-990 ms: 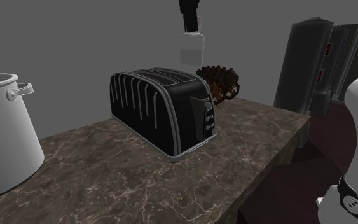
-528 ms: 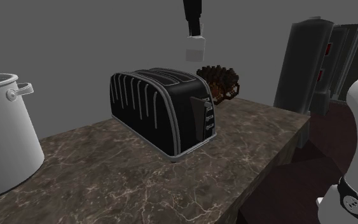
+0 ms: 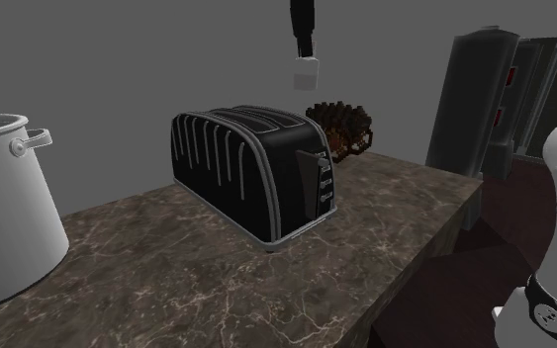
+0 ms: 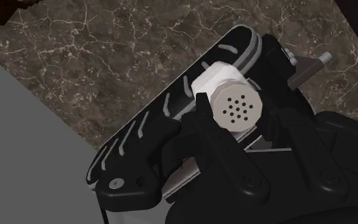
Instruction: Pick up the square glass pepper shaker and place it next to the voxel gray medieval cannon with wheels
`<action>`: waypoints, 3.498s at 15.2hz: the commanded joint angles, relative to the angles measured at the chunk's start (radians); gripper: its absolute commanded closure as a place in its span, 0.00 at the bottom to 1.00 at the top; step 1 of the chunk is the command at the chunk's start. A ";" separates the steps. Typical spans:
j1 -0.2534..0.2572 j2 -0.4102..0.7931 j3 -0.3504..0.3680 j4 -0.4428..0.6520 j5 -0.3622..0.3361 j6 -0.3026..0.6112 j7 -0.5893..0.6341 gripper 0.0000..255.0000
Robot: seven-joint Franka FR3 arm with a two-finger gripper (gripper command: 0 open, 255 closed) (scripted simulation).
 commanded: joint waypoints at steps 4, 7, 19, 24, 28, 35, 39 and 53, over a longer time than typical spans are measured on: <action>-0.069 0.127 -0.081 0.133 0.045 -0.007 -0.154 1.00; -0.128 0.224 -0.122 0.235 0.091 -0.020 -0.248 1.00; -0.560 0.740 -0.137 0.955 0.366 -0.242 -0.513 1.00; -0.466 0.645 -0.161 0.706 0.319 -0.098 -0.513 1.00; -0.426 0.607 -0.167 0.583 0.299 -0.016 -0.508 1.00; -0.382 0.568 -0.171 0.423 0.279 0.104 -0.499 1.00; -0.366 0.556 -0.171 0.350 0.273 0.164 -0.495 1.00; -0.338 0.557 -0.163 0.158 0.277 0.353 -0.489 1.00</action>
